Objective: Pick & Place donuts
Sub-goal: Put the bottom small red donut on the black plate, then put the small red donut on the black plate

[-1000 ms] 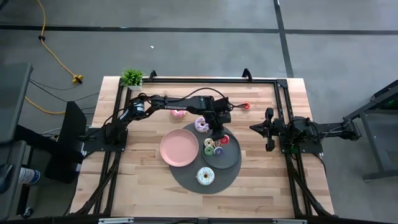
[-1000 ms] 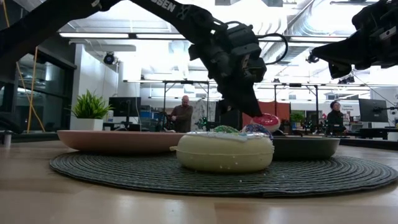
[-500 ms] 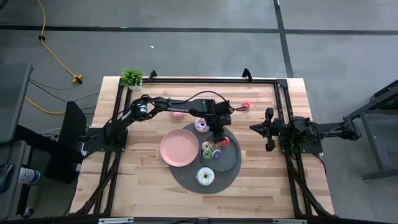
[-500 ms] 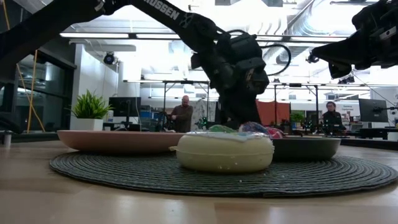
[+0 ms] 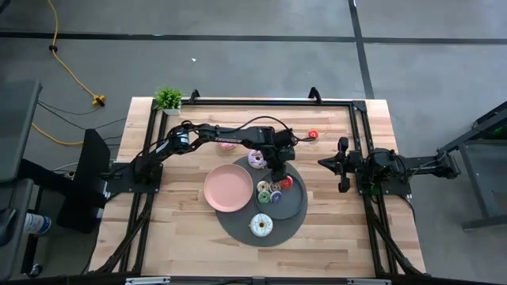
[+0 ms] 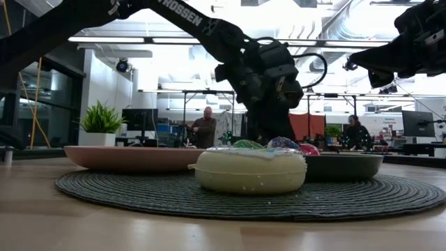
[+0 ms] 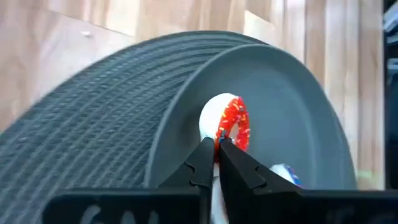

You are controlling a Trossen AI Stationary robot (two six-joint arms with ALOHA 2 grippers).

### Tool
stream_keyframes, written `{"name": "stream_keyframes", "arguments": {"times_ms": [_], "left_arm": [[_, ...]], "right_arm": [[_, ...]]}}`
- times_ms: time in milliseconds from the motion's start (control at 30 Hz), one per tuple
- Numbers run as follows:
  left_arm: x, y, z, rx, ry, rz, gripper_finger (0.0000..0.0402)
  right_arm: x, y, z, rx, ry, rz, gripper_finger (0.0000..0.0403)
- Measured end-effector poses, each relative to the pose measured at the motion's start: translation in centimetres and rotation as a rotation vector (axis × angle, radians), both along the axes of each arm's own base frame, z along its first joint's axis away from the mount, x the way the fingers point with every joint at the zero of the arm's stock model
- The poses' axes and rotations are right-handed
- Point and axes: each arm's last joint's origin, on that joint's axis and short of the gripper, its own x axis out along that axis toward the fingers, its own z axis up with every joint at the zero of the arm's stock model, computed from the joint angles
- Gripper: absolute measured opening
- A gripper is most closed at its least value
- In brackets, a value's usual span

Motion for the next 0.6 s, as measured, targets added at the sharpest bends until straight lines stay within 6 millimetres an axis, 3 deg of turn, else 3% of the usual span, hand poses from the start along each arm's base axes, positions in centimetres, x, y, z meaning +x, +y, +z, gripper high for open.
{"name": "stream_keyframes", "arguments": {"times_ms": [300,600], "left_arm": [[0.01,-0.05,0.02,0.003,-0.014,-0.026,0.0120],[0.16,0.20,0.01,0.066,-0.008,0.036,0.0182]], "right_arm": [[0.00,0.00,0.01,0.000,0.000,0.000,0.0000],[0.00,0.00,0.00,0.000,0.000,0.000,0.0000]]}}
